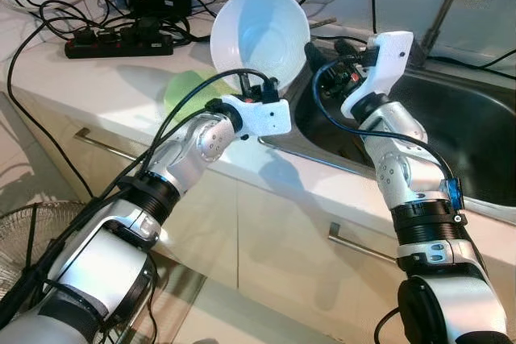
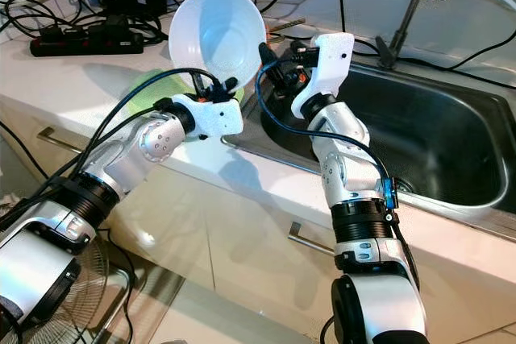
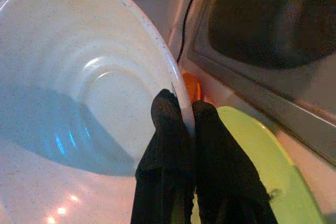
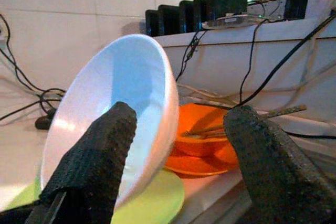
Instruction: Kitchen organization
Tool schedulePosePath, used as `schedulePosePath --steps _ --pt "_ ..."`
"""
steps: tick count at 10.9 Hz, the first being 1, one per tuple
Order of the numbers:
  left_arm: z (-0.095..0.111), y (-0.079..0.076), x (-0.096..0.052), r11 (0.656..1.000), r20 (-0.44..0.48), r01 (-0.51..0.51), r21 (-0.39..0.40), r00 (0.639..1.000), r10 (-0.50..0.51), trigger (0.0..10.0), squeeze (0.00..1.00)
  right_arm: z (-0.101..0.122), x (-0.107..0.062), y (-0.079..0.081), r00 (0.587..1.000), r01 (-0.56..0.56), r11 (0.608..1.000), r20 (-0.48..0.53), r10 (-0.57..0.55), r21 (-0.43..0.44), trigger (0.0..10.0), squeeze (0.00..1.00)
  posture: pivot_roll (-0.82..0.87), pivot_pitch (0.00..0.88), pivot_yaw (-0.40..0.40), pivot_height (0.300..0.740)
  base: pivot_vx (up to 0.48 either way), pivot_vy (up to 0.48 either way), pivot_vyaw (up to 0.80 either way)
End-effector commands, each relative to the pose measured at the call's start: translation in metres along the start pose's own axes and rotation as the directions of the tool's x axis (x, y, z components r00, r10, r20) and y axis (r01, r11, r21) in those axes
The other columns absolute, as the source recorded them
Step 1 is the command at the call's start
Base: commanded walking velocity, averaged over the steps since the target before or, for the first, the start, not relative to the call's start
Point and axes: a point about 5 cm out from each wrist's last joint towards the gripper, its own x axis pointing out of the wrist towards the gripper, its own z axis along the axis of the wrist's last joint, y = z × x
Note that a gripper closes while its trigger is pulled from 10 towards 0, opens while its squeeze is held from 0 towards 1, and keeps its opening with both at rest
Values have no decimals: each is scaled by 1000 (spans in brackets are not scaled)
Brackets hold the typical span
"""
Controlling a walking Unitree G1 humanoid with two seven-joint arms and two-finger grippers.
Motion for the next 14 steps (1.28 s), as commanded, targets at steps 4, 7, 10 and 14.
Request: schedulePosePath --steps 4,7,10,14 --pt "13 2 2 999 66 6 52 998 -9 10000 0 -3 -1 3 1000 -12 1000 -26 12 11 10000 0 190 0 -13 740 0 0 0" --pt "20 5 2 996 104 -6 88 995 -3 10000 0 -4 1 4 999 -8 1000 -32 9 10 10000 0 195 0 -18 740 0 0 0" --pt "21 6 0 995 115 -9 100 993 -3 10000 0 -3 2 3 1000 7 1000 -30 -6 8 10000 0 197 0 -20 740 0 0 0" --pt "23 7 -1 993 131 -11 114 991 -4 10000 0 -8 4 -1 996 56 998 -64 -56 0 0 0 203 7 -24 740 0 0 0"
